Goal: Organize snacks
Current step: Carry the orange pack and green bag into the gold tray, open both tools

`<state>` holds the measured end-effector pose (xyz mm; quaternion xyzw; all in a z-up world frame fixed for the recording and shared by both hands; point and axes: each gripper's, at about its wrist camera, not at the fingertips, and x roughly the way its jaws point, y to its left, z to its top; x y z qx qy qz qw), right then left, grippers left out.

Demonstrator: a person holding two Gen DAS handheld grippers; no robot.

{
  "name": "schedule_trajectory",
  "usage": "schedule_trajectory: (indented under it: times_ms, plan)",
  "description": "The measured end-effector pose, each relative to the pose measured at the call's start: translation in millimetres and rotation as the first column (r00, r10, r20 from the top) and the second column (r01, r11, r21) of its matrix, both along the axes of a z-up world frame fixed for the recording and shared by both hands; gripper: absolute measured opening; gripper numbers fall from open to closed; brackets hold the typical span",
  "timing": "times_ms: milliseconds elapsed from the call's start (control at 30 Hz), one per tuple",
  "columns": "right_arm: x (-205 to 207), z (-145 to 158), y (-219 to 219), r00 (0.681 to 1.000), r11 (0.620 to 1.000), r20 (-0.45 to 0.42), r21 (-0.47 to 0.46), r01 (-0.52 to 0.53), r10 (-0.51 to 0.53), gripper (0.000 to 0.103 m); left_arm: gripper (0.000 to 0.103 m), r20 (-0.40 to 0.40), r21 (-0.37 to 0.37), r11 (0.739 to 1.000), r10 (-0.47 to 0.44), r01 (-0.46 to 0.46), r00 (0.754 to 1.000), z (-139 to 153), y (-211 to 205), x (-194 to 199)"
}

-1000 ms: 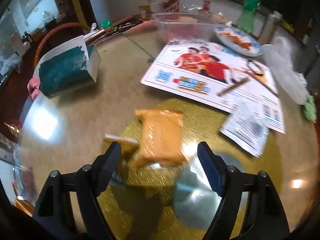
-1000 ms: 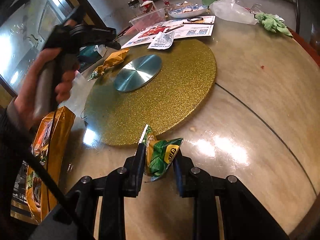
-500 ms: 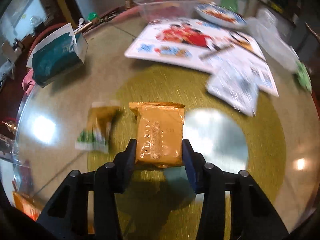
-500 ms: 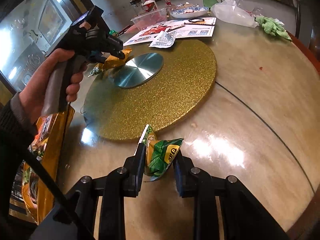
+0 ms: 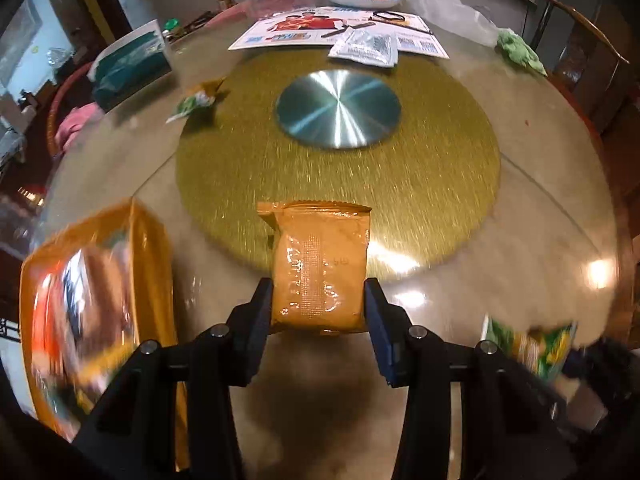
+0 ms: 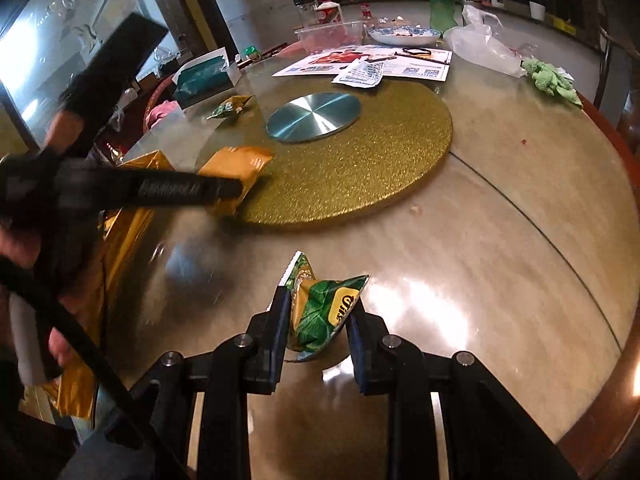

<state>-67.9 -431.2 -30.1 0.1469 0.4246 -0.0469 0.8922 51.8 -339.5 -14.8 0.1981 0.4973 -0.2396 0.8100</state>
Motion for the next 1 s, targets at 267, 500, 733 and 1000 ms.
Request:
schedule_trajectory:
  times_ms: [267,500,733,1000]
  plan:
    - [-18.5,-0.8,5.4,1.0,1.0,0.01,-0.011,0.008,-0.008,0.026,0.047,-0.055,-0.064,0.995,0.078,-0.082,0.995,-3.6,25.6,-54.0]
    - [-23.6,0.0,7.8,1.0,1.0,0.02,-0.02,0.001,-0.001,0.026,0.053,-0.071,-0.081,0.993,0.085,-0.09,0.994,-11.1,27.5,-60.6]
    - [-32.7,-2.2,-1.3,0.999,0.999,0.047,0.041,0.014,-0.016,0.025,0.046,0.02,-0.084,0.992,0.093,-0.091,0.996,-9.4,25.5,-75.6]
    - [-47.0,8.4,3.1,0.997,0.999,0.078,0.045,0.024,-0.028,0.024,0.046,0.094,-0.126,0.988,0.107,-0.094,0.99,12.7,41.6,-97.8]
